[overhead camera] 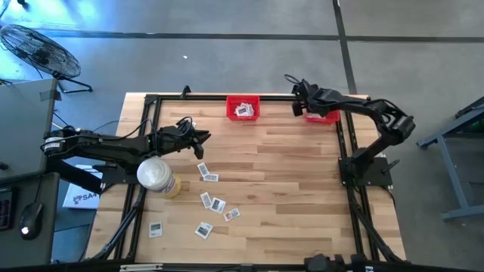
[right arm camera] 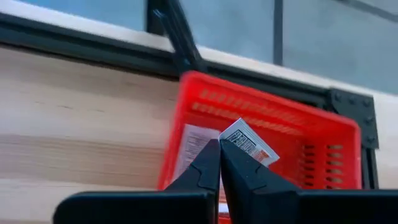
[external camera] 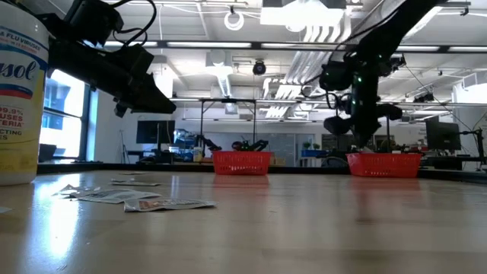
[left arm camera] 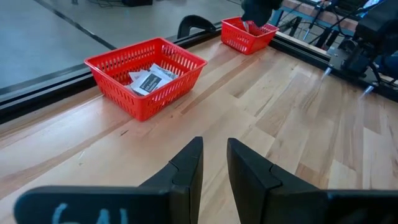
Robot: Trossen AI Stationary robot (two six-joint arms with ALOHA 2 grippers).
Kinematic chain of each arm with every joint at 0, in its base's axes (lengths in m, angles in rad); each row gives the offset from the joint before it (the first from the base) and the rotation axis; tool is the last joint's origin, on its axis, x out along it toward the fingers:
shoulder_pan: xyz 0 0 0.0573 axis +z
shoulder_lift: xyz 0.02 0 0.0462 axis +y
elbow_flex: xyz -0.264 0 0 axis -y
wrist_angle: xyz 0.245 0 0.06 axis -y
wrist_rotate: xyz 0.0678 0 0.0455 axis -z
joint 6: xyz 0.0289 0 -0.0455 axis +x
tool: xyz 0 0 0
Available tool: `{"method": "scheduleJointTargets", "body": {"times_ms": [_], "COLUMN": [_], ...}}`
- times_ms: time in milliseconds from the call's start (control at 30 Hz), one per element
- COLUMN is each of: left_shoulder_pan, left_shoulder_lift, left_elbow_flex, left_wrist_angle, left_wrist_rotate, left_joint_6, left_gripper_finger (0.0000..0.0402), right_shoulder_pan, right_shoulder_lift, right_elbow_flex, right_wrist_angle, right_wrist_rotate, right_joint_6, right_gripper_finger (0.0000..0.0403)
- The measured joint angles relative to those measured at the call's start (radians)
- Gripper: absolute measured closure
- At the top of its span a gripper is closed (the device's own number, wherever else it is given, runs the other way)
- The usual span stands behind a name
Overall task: Pick & Place First Aid Supplies
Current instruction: Put the ointment pack into the right red bin
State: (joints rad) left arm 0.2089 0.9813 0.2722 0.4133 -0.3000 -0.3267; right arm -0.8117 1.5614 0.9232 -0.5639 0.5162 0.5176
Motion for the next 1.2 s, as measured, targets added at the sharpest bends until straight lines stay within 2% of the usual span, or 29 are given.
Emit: {"method": "scheduleJointTargets", "body": {"times_ms": [200, 433, 567, 700, 833, 967, 1067, 1200], "left_shoulder_pan": [0.0, 0.0, 0.001, 0.021, 0.081, 0.152, 0.24, 0.344], "left_shoulder_lift": [0.0, 0.0, 0.0, 0.004, 0.036, 0.086, 0.124, 0.206], "left_elbow_flex": [0.0, 0.0, 0.031, 0.122, 0.188, 0.195, 0.195, 0.195], "left_wrist_angle": [0.0, 0.004, -0.011, -0.201, -0.295, -0.311, -0.362, -0.371], "left_wrist_rotate": [0.0, 0.002, 0.024, -0.007, -0.083, -0.149, -0.119, -0.091], "left_joint_6": [0.0, 0.005, 0.02, -0.003, -0.018, -0.04, -0.169, -0.222], "left_gripper_finger": [0.0331, 0.0331, 0.0331, 0.0331, 0.0331, 0.0331, 0.0331, 0.0329], "right_shoulder_pan": [-0.05, -0.037, 0.037, 0.179, 0.363, 0.533, 0.626, 0.696], "right_shoulder_lift": [0.0, -0.024, -0.088, -0.176, -0.242, -0.262, -0.249, -0.234], "right_elbow_flex": [-0.038, 0.04, 0.066, 0.04, -0.018, -0.116, -0.21, -0.307], "right_wrist_angle": [-0.003, -0.068, -0.049, 0.021, 0.2, 0.504, 0.774, 1.028], "right_wrist_rotate": [-0.089, -0.016, -0.081, -0.088, -0.094, -0.146, -0.191, -0.207], "right_joint_6": [-0.082, -0.21, -0.258, -0.281, -0.283, -0.303, -0.333, -0.37], "right_gripper_finger": [0.0364, 0.0279, 0.0247, 0.0236, 0.0239, 0.0248, 0.0254, 0.0258]}}
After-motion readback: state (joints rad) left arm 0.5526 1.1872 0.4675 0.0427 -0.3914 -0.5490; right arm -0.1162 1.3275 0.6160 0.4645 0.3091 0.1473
